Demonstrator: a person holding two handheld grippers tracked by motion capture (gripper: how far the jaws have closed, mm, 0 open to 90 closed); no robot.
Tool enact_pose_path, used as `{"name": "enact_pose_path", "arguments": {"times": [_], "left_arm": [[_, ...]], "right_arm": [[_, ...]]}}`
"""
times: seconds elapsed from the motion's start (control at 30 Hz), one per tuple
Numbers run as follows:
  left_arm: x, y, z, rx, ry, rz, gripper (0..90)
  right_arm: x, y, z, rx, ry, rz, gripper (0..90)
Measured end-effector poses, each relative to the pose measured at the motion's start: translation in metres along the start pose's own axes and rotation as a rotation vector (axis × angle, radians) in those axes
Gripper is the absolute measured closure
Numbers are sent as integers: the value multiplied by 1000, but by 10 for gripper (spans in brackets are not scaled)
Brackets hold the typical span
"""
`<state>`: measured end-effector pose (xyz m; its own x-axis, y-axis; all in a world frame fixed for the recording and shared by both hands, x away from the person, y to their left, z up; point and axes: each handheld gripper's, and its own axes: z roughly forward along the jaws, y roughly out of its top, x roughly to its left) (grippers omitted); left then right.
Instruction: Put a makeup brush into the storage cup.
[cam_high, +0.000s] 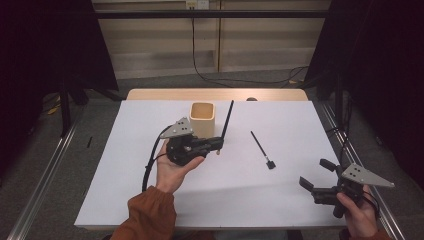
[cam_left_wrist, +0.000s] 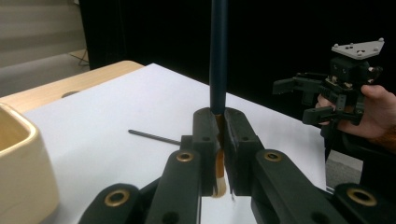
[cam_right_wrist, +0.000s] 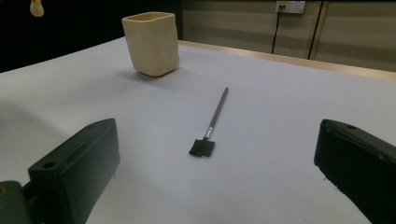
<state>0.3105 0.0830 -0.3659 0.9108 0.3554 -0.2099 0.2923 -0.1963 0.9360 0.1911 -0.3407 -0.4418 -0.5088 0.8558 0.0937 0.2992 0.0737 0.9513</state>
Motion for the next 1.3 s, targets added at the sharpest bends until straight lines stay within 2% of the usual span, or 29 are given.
{"name": "enact_pose_path", "arguments": {"times": [0.07,0.17,0.23,0.3,0.43,0.57,0.67,0.8,0.9,0.97,1.0,1.27,1.3], "left_arm": [[-2,1,3,17,-16,12,842],[-4,6,6,32,-17,28,842],[-5,9,8,39,-42,30,842],[-7,11,10,76,-45,40,843],[-8,11,13,116,-70,34,843],[-7,13,14,169,-92,46,843],[-6,15,14,172,-91,41,843],[-6,16,19,212,-103,40,843],[-7,16,23,275,-111,56,844],[-7,17,25,322,-111,37,843],[-8,18,27,362,-119,47,843],[-9,21,35,556,-124,79,843],[-10,22,36,564,-109,82,843]], "right_arm": [[0,0,0,-1,1,-6,0],[0,0,0,0,1,-6,0],[0,0,0,0,2,-3,0],[0,0,0,2,2,-3,0],[0,0,0,4,4,-4,0],[0,0,0,4,7,-9,0],[0,0,0,5,6,-9,0],[0,0,0,6,7,-13,0],[0,0,0,5,7,-10,0],[0,0,0,6,8,-10,0],[0,0,0,6,8,-9,0],[0,0,0,7,8,-9,0],[0,-1,0,8,8,-10,0]]}}
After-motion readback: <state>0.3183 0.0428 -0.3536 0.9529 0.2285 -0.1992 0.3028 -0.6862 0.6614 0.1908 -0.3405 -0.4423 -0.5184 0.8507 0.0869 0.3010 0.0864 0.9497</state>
